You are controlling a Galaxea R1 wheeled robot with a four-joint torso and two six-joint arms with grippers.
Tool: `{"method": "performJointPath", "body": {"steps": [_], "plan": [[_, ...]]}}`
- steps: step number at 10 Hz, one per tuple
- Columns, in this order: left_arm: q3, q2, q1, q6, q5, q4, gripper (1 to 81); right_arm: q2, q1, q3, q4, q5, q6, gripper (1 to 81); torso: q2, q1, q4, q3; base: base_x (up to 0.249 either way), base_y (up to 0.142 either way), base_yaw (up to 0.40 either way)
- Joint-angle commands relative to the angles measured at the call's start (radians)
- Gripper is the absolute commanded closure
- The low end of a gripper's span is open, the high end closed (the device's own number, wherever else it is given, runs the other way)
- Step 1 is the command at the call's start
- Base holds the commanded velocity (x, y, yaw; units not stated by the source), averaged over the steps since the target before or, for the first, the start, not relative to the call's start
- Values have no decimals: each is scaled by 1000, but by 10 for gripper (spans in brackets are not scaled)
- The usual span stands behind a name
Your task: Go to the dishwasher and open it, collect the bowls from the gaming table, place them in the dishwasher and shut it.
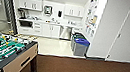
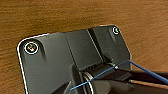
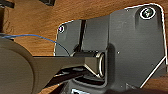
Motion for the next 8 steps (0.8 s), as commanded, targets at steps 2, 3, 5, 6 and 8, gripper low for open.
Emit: {"method": "performJointPath", "body": {"steps": [2, 3, 5, 6, 8], "plan": [[16, -14, -49, 0, 48, 13, 10, -22, 40, 20, 2, -42, 8, 10, 0, 0, 0, 0, 212, 0, 0], [16, -14, -49, 0, 48, 12, 10, -22, 39, 17, 4, -25, 11, 10, 0, 0, 0, 0, 212, 0, 0], [16, -11, -49, 0, 48, 13, 10, -20, 37, 0, 3, -22, 11, 10, 0, 0, 0, 0, 212, 0, 0], [16, -13, -49, 0, 48, 13, 10, -20, 39, 0, 2, -21, 9, 10, 0, 0, 0, 0, 212, 0, 0], [16, -14, -49, 0, 48, 13, 10, -17, 39, 0, 1, -21, 9, 10, 0, -1, 0, 0, 229, 0, 0]]}}
